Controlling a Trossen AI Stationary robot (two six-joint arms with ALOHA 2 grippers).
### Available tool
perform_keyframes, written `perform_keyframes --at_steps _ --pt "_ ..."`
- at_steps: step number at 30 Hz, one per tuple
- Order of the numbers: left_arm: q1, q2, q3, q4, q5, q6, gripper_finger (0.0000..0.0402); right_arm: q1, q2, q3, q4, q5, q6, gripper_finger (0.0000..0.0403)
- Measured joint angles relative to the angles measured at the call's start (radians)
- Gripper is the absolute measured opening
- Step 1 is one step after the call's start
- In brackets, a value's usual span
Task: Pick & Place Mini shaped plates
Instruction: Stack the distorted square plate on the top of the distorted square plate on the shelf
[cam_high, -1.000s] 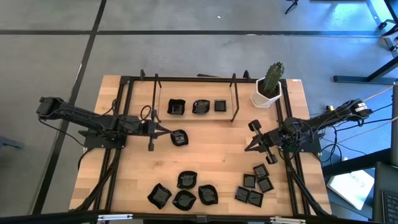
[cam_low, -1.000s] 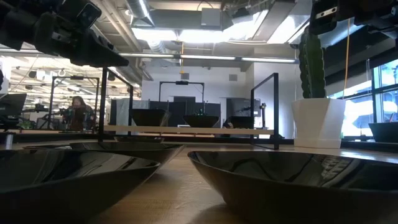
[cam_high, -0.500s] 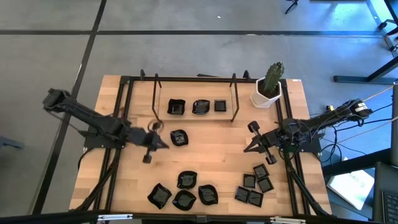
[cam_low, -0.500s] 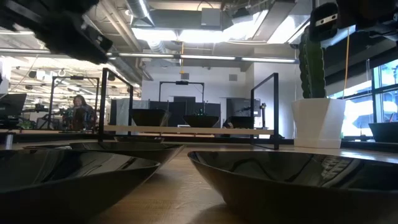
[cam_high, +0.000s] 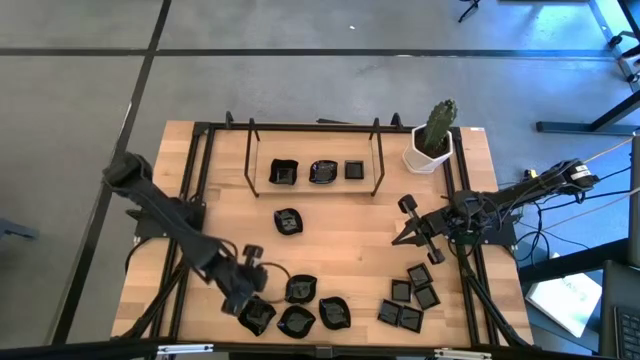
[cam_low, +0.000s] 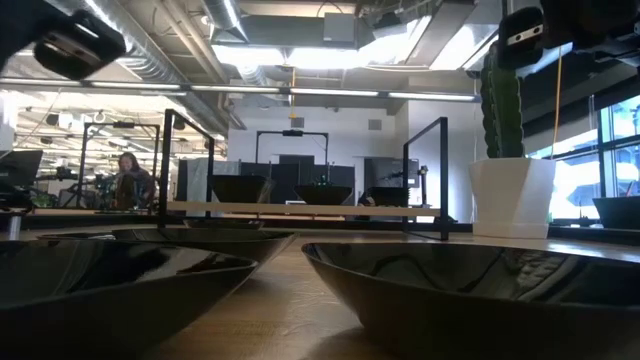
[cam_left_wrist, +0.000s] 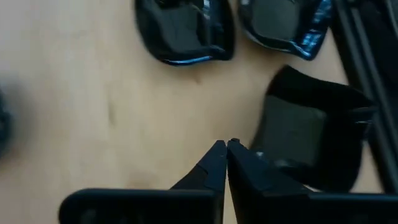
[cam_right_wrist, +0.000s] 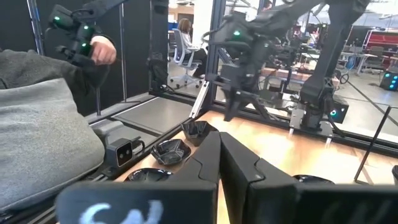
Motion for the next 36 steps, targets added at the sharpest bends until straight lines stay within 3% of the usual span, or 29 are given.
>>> perform_keyframes --at_steps 8,19,27,36 --pt "-0.024 0.134 0.148 -0.024 0.044 0.011 0.0075 0.0 0.0 0.0 0.0 0.0 -0.002 0.0009" --pt "-0.016 0.218 0.17 -0.019 0.073 0.018 0.017 0.0 0.0 0.0 -0.015 0.0 -0.001 0.0009" --pt "-0.015 0.286 0.17 -0.019 0.134 0.007 0.0178 0.0 0.0 0.0 -0.015 0.0 -0.001 0.0009" --pt "0.001 0.331 0.17 -0.02 0.132 0.009 0.0167 0.0 0.0 0.0 -0.015 0.001 -0.005 0.0009"
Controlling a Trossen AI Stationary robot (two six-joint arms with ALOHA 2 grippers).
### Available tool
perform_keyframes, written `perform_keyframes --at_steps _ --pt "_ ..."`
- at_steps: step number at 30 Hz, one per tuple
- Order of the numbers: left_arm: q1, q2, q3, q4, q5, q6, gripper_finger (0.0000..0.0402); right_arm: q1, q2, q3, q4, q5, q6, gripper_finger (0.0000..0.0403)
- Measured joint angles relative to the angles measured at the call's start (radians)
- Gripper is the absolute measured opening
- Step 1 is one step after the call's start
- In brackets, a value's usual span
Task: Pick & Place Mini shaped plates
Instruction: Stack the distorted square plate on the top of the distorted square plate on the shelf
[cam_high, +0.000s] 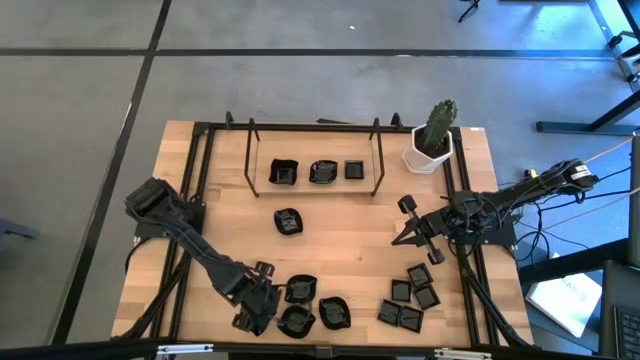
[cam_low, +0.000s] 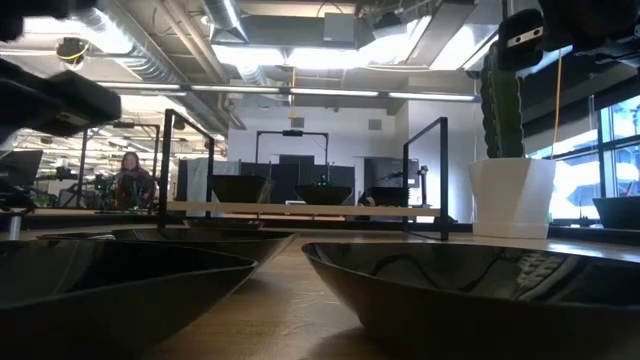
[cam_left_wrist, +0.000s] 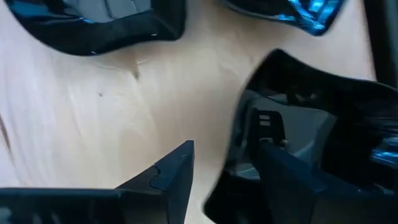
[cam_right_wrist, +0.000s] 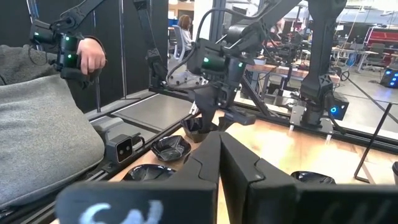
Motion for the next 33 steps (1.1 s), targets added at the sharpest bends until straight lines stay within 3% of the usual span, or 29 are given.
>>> perform_keyframes --at_steps 6,14,19,30,33 --pt "0.029 0.002 0.0 0.0 0.015 0.001 0.0134 0.0 0.0 0.0 0.0 0.0 0.0 0.0009" --pt "0.045 0.0 0.0 -0.011 0.123 0.075 0.0014 0.0 0.0 0.0 0.0 0.0 -0.003 0.0009" --pt "0.046 -0.048 0.0 -0.023 0.122 0.114 0.0004 0.0 0.0 0.0 0.0 0.0 -0.004 0.0009" --pt "0.053 -0.184 0.0 -0.102 0.003 0.164 0.0003 0.0 0.0 0.0 0.0 0.0 -0.004 0.0009" --pt "0.082 -0.231 0.0 -0.125 -0.069 0.149 0.0003 0.0 0.0 0.0 0.0 0.0 -0.004 0.0009"
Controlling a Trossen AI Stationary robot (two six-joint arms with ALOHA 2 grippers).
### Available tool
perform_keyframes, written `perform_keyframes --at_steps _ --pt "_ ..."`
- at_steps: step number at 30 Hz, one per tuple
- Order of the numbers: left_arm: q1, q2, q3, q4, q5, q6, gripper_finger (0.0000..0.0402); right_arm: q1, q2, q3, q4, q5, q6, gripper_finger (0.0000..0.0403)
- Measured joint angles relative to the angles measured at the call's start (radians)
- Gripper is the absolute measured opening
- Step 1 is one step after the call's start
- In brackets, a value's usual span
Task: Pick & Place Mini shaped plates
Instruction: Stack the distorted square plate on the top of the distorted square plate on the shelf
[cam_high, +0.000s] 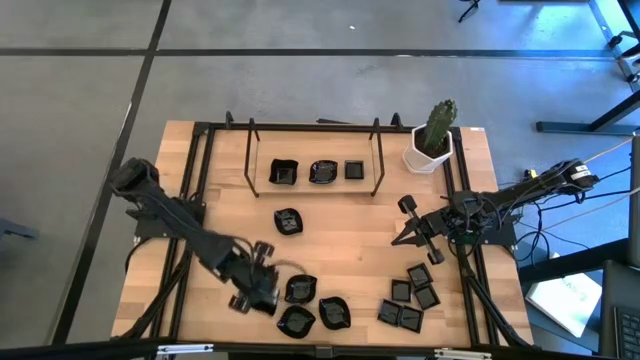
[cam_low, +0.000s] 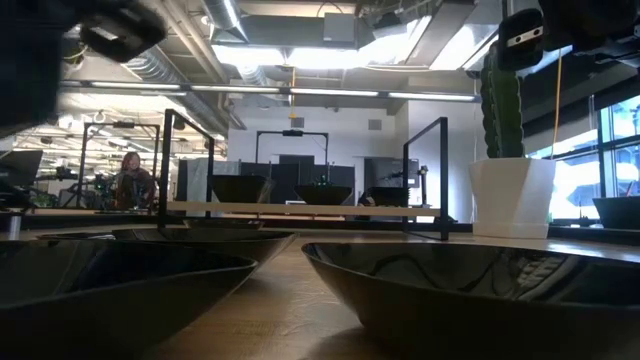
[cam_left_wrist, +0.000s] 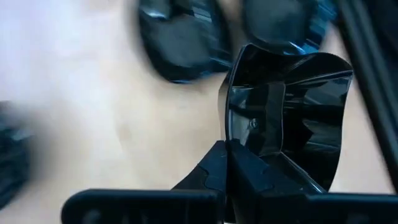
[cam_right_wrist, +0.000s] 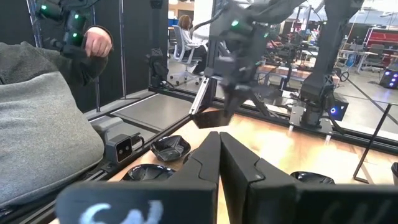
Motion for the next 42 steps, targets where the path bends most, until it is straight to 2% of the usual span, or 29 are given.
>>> perform_keyframes --at_steps 3,7,11,13,19,26,33,42 --pt "0.06 -0.064 0.002 -0.04 -0.068 -0.02 0.0003 0.0 0.0 0.0 0.0 0.0 -0.003 0.0009" --pt "0.168 -0.133 0.084 -0.178 -0.162 0.059 0.0003 0.0 0.0 0.0 0.003 0.0 -0.005 0.0009" --pt "0.317 -0.152 0.228 -0.302 -0.276 0.242 0.0003 0.0 0.0 0.0 0.003 0.0 -0.005 0.0009" --pt "0.402 -0.152 0.296 -0.32 -0.291 0.363 0.0003 0.0 0.0 0.0 0.003 0.006 -0.005 0.0009" --pt "0.673 -0.101 0.393 -0.323 -0.234 0.662 0.0003 0.0 0.0 0.0 0.001 0.007 -0.007 0.0009" --pt "0.924 0.009 0.393 -0.367 -0.101 0.742 0.0003 0.0 0.0 0.0 -0.005 0.008 -0.008 0.0009" --pt "1.011 0.117 0.393 -0.376 -0.053 0.771 0.0003 0.0 0.0 0.0 -0.005 0.008 -0.026 0.0009" --pt "1.028 0.164 0.393 -0.378 -0.04 0.804 0.0003 0.0 0.0 0.0 -0.005 0.008 -0.026 0.0009"
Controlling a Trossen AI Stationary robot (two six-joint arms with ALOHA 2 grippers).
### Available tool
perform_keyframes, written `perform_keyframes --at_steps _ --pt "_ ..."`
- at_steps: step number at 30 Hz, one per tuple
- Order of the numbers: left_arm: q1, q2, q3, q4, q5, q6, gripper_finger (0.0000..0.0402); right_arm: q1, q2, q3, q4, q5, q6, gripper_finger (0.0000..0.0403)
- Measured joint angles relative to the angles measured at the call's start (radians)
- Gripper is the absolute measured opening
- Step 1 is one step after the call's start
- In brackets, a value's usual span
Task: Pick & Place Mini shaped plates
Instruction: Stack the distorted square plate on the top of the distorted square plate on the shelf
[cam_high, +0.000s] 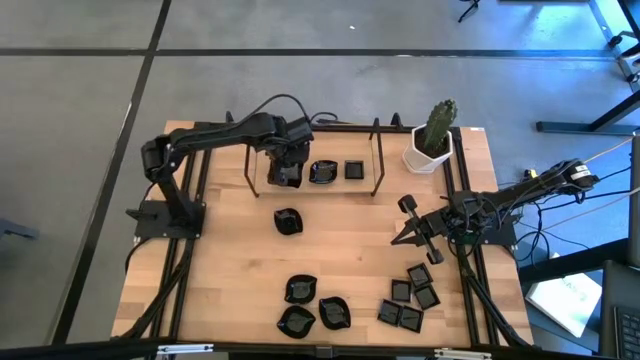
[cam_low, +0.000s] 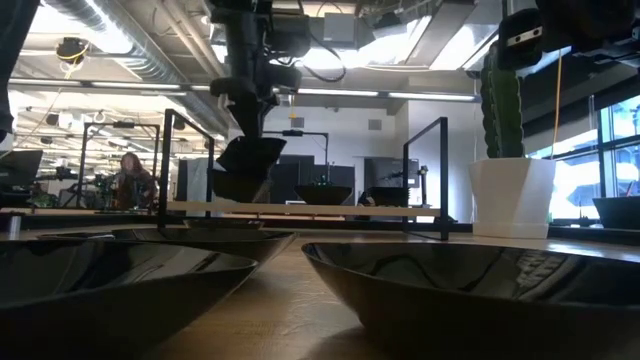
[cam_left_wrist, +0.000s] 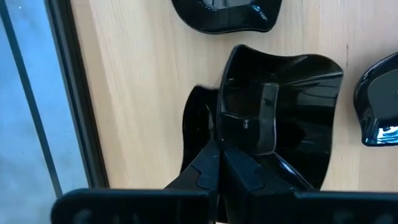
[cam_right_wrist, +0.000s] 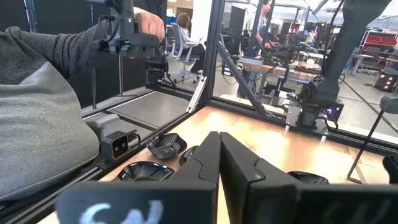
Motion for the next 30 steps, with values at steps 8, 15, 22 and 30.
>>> perform_keyframes --at_steps 8,15,22,30 --pt "0.036 -0.004 0.0 -0.005 0.001 0.035 0.0003 0.0 0.0 0.0 -0.006 0.0 0.0 0.0009" --pt "0.058 -0.005 0.059 -0.042 0.034 0.112 0.0003 0.0 0.0 0.0 -0.005 0.0 -0.001 0.0009" --pt "0.086 -0.006 0.114 -0.11 0.08 0.122 0.0003 0.0 0.0 0.0 -0.006 0.0 -0.016 0.0009" --pt "0.1 0.002 0.055 -0.121 0.076 0.114 0.0003 0.0 0.0 0.0 -0.006 0.0 -0.018 0.0009"
